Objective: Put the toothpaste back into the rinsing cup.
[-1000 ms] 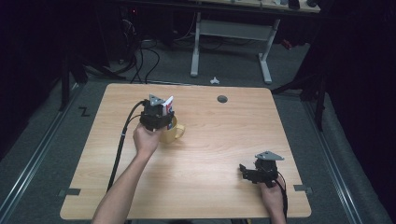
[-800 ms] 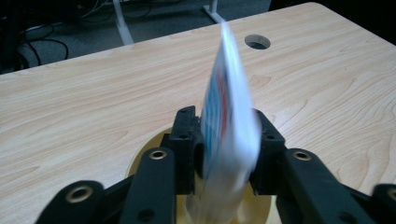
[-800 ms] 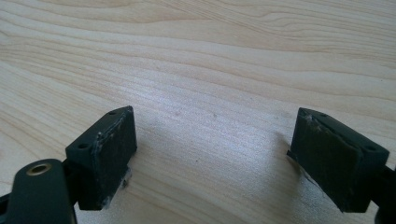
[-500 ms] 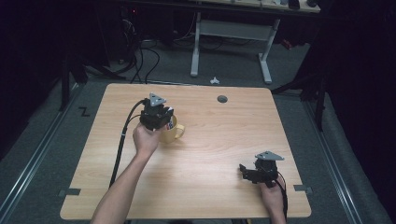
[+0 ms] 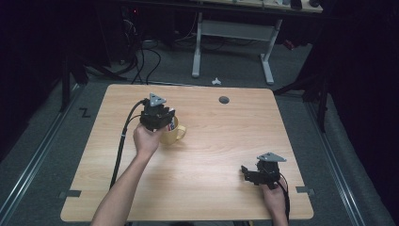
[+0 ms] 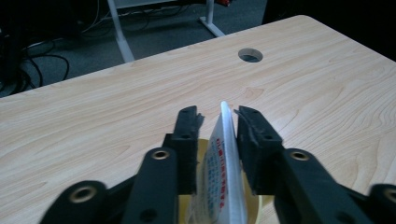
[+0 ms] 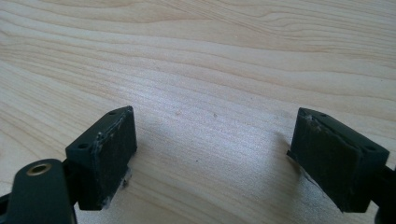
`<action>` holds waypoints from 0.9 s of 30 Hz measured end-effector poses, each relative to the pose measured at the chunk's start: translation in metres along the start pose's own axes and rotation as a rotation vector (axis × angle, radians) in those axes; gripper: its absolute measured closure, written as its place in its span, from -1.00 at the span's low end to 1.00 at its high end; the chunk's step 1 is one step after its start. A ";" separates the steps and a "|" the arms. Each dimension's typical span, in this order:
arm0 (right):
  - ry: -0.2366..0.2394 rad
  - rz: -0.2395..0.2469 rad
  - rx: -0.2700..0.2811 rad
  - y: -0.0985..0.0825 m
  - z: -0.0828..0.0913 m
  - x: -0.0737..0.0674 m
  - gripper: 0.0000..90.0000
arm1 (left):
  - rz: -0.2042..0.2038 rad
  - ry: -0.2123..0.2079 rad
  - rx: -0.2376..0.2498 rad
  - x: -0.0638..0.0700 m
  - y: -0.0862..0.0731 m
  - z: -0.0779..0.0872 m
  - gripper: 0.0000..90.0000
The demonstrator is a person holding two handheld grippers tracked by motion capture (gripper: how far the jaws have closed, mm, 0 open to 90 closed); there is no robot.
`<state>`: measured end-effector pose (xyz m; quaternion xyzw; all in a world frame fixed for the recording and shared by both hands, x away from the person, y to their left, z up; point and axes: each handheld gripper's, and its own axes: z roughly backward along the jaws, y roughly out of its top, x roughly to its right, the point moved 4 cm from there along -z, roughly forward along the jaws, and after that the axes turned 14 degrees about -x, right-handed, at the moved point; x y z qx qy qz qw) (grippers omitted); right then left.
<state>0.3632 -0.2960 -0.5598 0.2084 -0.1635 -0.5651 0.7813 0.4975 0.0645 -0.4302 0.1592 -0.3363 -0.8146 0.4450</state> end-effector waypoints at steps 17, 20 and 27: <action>0.000 0.000 0.000 0.000 0.000 0.000 -0.68 | 0.015 -0.013 0.054 -0.005 -0.006 0.023 -0.06; 0.000 0.000 0.000 0.000 0.000 0.000 -0.68 | 0.019 -0.010 0.054 -0.007 -0.008 0.025 -0.07; 0.000 0.000 0.000 0.000 0.000 0.000 -0.68 | 0.021 -0.012 0.075 -0.009 -0.012 0.036 -0.10</action>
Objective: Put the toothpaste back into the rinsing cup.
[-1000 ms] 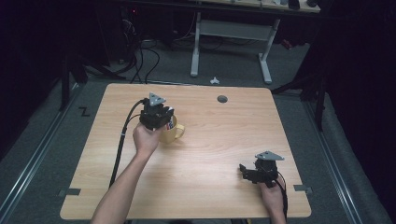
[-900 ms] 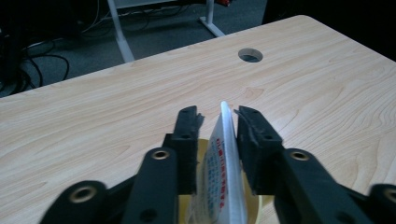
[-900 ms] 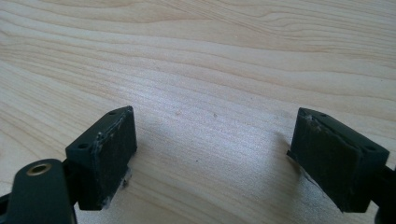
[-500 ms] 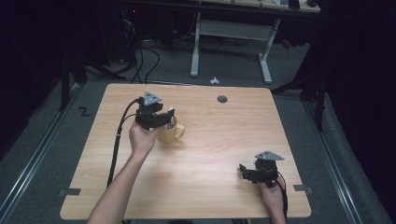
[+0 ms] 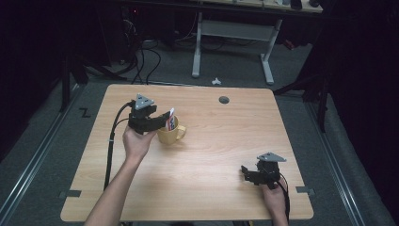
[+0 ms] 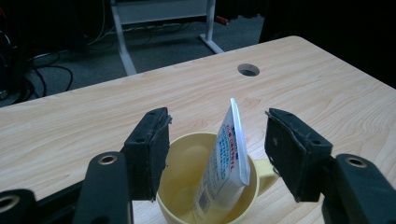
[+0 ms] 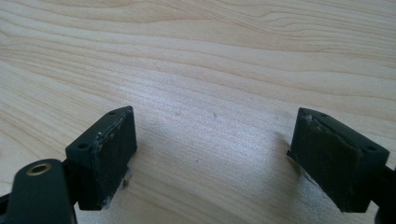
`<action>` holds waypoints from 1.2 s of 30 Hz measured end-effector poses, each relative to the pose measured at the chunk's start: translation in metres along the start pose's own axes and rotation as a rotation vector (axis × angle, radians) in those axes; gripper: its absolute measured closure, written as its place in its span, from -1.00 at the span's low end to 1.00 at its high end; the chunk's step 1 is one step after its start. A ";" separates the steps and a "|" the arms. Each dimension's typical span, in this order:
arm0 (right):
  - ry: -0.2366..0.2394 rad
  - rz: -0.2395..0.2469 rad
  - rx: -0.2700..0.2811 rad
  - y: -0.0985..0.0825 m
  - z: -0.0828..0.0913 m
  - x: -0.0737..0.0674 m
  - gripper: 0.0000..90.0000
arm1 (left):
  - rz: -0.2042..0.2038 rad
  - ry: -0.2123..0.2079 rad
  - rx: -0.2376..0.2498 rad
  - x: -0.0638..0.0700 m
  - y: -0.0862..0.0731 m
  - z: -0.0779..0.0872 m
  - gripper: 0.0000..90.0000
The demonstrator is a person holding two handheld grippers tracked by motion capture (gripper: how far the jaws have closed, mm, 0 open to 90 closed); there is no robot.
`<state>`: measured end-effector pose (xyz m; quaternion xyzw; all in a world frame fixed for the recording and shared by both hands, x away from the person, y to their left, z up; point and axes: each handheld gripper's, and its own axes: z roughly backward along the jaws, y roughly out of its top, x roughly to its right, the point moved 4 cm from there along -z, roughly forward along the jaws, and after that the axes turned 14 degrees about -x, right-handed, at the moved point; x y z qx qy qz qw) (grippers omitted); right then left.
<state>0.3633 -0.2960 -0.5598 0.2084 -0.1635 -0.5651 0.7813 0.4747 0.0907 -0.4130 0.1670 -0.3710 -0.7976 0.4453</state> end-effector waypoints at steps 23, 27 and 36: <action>0.000 0.000 0.000 0.000 0.000 0.000 -0.68 | -0.030 -0.006 0.010 0.008 -0.013 0.016 -0.12; 0.000 -0.001 0.000 0.000 0.000 0.000 -0.68 | -0.044 0.001 0.007 0.010 -0.017 0.018 -0.12; 0.000 0.000 0.000 0.000 0.000 0.000 -0.68 | -0.027 -0.009 0.013 0.008 -0.026 0.021 -0.12</action>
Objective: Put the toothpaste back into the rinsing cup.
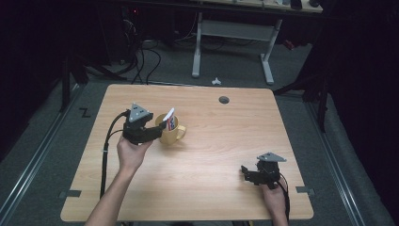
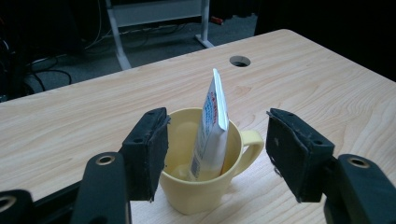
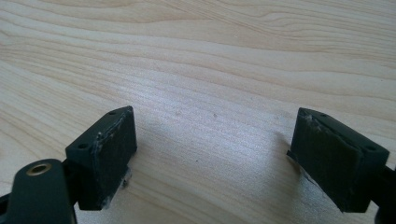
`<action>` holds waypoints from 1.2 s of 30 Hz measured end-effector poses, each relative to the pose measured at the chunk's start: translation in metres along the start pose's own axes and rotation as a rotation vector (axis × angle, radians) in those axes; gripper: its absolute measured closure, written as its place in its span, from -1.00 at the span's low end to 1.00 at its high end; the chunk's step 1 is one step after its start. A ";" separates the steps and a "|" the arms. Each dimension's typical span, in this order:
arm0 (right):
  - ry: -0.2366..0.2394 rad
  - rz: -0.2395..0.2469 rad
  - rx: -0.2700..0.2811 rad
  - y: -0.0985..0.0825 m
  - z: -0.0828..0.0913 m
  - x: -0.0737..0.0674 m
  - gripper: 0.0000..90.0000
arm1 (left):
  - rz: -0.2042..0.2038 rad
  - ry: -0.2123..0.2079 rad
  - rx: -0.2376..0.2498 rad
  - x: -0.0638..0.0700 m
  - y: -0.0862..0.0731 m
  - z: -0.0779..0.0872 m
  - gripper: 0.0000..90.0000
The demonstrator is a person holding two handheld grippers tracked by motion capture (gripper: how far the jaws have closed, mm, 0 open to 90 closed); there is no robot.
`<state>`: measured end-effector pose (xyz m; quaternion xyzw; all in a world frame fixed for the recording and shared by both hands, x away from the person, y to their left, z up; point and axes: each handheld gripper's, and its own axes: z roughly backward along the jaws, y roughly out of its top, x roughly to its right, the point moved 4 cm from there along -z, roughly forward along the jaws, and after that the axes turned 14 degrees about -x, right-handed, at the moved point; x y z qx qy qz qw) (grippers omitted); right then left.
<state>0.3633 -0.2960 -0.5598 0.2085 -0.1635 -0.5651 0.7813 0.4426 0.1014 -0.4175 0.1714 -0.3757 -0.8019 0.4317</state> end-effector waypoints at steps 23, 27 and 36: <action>0.000 0.000 0.000 0.000 0.000 0.000 -0.68 | 0.021 -0.008 0.012 -0.004 -0.017 0.021 -0.13; 0.001 -0.001 -0.001 0.000 0.000 0.000 -0.68 | 0.028 -0.010 0.017 -0.004 -0.019 0.022 -0.13; 0.001 -0.001 0.000 0.000 0.000 0.000 -0.68 | 0.039 -0.031 0.020 -0.005 -0.028 0.025 -0.07</action>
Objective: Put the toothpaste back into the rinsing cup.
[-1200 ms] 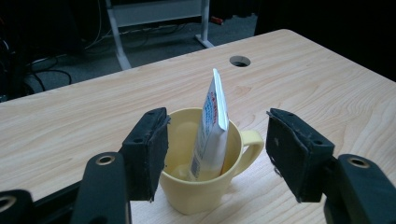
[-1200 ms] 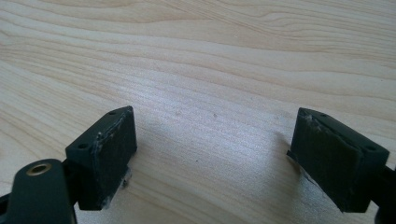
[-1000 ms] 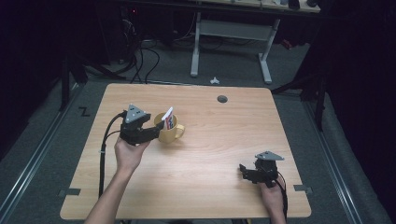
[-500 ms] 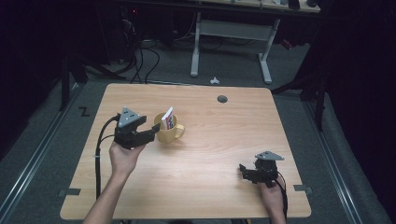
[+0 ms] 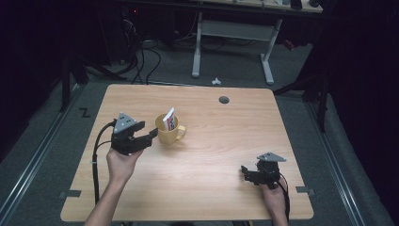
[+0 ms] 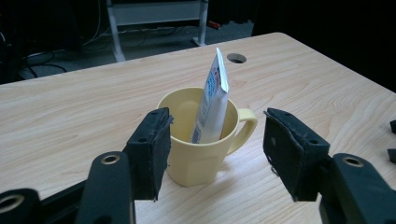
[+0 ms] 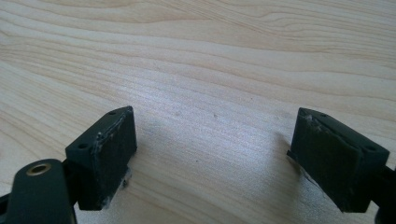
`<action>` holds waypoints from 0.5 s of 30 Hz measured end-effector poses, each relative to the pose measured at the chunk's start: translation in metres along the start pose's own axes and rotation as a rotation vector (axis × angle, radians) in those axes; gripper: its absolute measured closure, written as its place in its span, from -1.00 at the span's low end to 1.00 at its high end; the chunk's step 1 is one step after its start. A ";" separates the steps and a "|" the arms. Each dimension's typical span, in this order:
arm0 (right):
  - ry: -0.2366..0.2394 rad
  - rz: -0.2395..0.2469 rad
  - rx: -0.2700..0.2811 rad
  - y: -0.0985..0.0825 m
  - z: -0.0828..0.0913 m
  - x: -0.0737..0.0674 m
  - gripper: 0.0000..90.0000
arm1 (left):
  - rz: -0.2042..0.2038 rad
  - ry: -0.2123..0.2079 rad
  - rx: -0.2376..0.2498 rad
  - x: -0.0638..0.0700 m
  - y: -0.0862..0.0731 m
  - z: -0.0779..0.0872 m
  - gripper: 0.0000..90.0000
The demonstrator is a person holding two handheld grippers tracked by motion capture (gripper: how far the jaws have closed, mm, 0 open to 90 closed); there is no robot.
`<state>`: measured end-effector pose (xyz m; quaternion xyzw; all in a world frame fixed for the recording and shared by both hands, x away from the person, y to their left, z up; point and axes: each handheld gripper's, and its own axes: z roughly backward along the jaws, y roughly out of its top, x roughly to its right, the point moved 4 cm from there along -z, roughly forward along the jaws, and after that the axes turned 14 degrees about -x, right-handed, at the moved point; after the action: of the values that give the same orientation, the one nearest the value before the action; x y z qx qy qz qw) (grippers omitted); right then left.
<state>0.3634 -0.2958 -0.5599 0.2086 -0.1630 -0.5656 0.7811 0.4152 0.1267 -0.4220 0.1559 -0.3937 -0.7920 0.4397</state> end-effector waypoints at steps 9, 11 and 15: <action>0.000 0.001 0.000 0.000 0.000 0.000 -0.68 | 0.006 -0.003 0.018 0.000 -0.006 0.005 -0.08; 0.000 0.000 0.000 0.000 0.000 0.000 -0.68 | 0.009 -0.004 0.022 0.000 -0.007 0.006 -0.08; 0.000 0.000 0.000 0.000 0.000 0.000 -0.68 | 0.013 -0.001 0.023 0.000 -0.012 0.006 -0.08</action>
<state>0.3633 -0.2958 -0.5599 0.2086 -0.1629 -0.5656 0.7810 0.4051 0.1334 -0.4272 0.1580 -0.4042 -0.7845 0.4429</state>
